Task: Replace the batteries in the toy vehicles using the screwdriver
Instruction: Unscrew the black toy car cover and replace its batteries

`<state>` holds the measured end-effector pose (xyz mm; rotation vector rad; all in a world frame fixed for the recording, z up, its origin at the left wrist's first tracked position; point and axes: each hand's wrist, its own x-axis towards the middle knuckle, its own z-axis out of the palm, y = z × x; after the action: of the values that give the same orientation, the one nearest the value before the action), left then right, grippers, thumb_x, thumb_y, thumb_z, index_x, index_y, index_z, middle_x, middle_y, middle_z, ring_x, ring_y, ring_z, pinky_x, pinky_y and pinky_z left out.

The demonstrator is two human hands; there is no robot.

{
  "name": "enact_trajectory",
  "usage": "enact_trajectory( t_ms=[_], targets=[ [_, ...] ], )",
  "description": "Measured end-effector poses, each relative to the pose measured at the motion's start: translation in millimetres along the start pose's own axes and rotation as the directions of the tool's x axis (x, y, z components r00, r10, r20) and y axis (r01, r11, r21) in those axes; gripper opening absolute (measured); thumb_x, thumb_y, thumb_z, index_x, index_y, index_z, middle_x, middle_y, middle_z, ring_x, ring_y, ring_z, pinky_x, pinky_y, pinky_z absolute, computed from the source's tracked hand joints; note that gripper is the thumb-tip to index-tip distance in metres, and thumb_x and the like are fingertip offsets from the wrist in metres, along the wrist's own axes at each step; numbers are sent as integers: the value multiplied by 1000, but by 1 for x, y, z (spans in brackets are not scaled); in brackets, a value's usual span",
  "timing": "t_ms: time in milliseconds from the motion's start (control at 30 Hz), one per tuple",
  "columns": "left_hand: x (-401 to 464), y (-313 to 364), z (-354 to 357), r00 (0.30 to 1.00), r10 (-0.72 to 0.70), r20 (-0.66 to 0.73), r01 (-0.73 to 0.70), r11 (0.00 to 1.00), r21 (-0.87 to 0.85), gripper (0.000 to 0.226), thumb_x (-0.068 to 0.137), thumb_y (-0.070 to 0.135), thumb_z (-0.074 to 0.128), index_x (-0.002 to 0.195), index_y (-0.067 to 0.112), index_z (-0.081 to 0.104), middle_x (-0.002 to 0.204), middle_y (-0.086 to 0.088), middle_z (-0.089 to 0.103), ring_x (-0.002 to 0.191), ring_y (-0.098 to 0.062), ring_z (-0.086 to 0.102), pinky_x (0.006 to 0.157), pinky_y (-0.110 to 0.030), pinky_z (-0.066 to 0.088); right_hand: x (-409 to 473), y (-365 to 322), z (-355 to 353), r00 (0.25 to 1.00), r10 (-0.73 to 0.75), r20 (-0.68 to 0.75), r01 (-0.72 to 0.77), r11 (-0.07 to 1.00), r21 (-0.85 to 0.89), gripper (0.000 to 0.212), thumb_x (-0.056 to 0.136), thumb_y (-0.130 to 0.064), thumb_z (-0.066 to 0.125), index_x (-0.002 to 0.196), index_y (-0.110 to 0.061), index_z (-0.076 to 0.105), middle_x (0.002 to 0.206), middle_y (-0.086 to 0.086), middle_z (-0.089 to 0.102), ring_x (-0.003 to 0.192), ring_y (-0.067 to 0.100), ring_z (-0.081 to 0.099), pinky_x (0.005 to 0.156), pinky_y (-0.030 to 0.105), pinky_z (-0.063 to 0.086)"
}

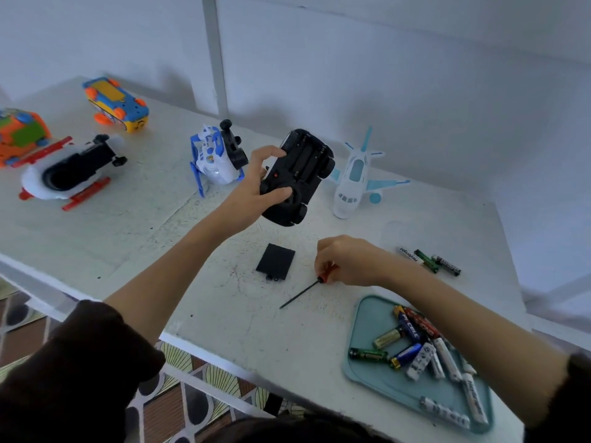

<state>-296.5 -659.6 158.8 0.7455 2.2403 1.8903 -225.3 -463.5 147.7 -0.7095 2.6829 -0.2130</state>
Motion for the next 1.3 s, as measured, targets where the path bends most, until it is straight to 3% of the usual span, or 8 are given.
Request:
enact_trajectory(
  t_ms=[100, 200, 333, 767, 967, 1067, 1133, 1300],
  targets=[
    [3, 3, 11, 1000, 13, 16, -13, 1000, -10, 48, 94, 3, 54, 114, 40, 32, 103, -15, 53, 83, -19, 63, 76, -29, 56, -10, 3, -4, 995, -12, -98, 17, 998, 56, 27, 81, -4, 64, 106, -12, 66, 108, 0, 58, 95, 15, 53, 82, 36, 47],
    [8, 4, 23, 999, 31, 38, -30, 999, -25, 46, 94, 2, 53, 117, 36, 31, 101, -15, 51, 83, -24, 61, 79, -34, 56, -31, 4, -11, 980, -10, -198, 32, 994, 108, 14, 79, -8, 69, 92, -11, 70, 92, -3, 61, 74, 3, 50, 77, 32, 49],
    [14, 4, 40, 995, 33, 94, -28, 998, -50, 45, 89, 14, 57, 115, 41, 32, 102, -16, 51, 84, -27, 62, 81, -37, 56, -66, 0, -4, 997, 4, -75, 7, 990, 141, 5, 77, -12, 72, 82, -12, 72, 79, -8, 63, 62, -9, 46, 70, 17, 44],
    [16, -1, 78, 982, 69, 173, -54, 995, -88, 47, 95, 3, 51, 114, 40, 31, 99, -10, 54, 76, -12, 65, 75, -30, 57, -106, -2, 31, 990, 133, 53, -133, 991, 9, 14, 81, -11, 63, 94, -15, 62, 101, -4, 53, 91, 12, 49, 66, 22, 33],
    [10, 3, 78, 990, 53, 128, -38, 993, -114, 47, 95, 0, 50, 113, 39, 31, 99, -11, 56, 74, -9, 66, 70, -24, 55, -102, -13, -2, 972, 171, -163, -82, 892, 445, 6, 89, -10, 56, 93, -13, 52, 85, -8, 54, 74, 8, 54, 71, 27, 46],
    [9, 4, 75, 994, 43, 97, -30, 991, -131, 47, 94, -1, 50, 115, 37, 31, 101, -14, 57, 75, -13, 66, 69, -24, 54, -90, -12, -28, 895, 285, -343, -21, 795, 606, 6, 93, -8, 47, 98, -11, 48, 88, 1, 54, 79, 22, 61, 74, 35, 54],
    [8, 4, 71, 996, 29, 84, -17, 991, -134, 47, 94, 0, 51, 118, 35, 30, 101, -15, 57, 76, -15, 66, 70, -25, 55, -79, -7, -40, 823, 389, -415, -1, 731, 682, 8, 94, -5, 44, 99, -9, 48, 89, 3, 51, 70, 24, 63, 61, 32, 57],
    [3, 6, 69, 998, 38, 49, -30, 987, -161, 46, 94, -1, 51, 121, 29, 28, 99, -11, 55, 74, -13, 66, 70, -27, 57, -46, 6, -50, 547, 500, -671, 26, 791, 611, 11, 78, -14, 72, 81, -13, 61, 73, -3, 59, 54, 6, 52, 50, 19, 46]
  ],
)
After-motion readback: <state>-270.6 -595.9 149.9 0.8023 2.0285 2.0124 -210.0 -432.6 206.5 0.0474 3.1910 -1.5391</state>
